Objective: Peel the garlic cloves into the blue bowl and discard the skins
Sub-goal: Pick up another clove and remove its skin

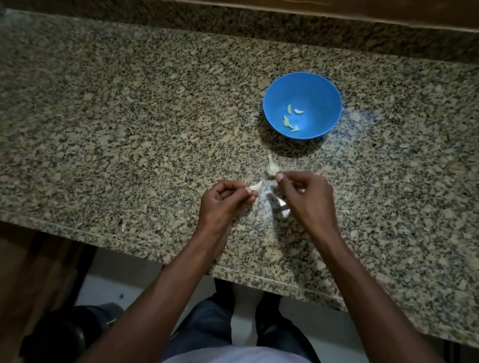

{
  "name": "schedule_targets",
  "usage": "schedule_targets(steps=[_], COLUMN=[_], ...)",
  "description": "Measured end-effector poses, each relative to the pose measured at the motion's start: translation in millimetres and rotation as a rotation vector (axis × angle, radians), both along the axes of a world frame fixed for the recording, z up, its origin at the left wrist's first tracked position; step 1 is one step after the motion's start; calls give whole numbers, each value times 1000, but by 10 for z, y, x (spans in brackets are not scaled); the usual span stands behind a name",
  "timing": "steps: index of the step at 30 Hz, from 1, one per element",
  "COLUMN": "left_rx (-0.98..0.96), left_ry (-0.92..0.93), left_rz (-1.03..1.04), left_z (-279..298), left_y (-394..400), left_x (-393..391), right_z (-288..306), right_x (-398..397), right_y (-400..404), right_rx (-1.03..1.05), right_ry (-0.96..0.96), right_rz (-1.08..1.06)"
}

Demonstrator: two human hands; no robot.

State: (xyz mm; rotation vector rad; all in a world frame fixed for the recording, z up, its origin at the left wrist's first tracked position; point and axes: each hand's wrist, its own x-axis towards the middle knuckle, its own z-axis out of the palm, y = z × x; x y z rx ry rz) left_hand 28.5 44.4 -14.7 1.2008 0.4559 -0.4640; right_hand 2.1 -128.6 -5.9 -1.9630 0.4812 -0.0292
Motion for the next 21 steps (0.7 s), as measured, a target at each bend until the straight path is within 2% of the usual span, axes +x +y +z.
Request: schedule_targets(steps=[2, 4, 6, 9, 12, 17, 21], left_rx=[-17, -33, -21, 57, 181, 340, 454], left_ry=[12, 17, 18, -11, -103, -214, -303], left_rz=[-7, -23, -41, -120, -215, -346, -426], left_z=[0, -33, -64, -80, -77, -106, -146], left_y=[-35, -52, -40, 33, 154, 321, 368], left_x=[-34, -64, -72, -35, 28, 197, 344], right_z=[-38, -98, -121, -114, -115, -184, -207], right_x=[-111, -165, -164, -161, -110, -64, -70], right_y=[126, 226, 282, 337, 317, 222, 221], right_rx=[299, 523, 607, 594, 421, -185, -342], right_ry=[106, 127, 119, 81, 46, 111, 93], right_rz=[-1, -77, -165, -185, -182, 74, 117])
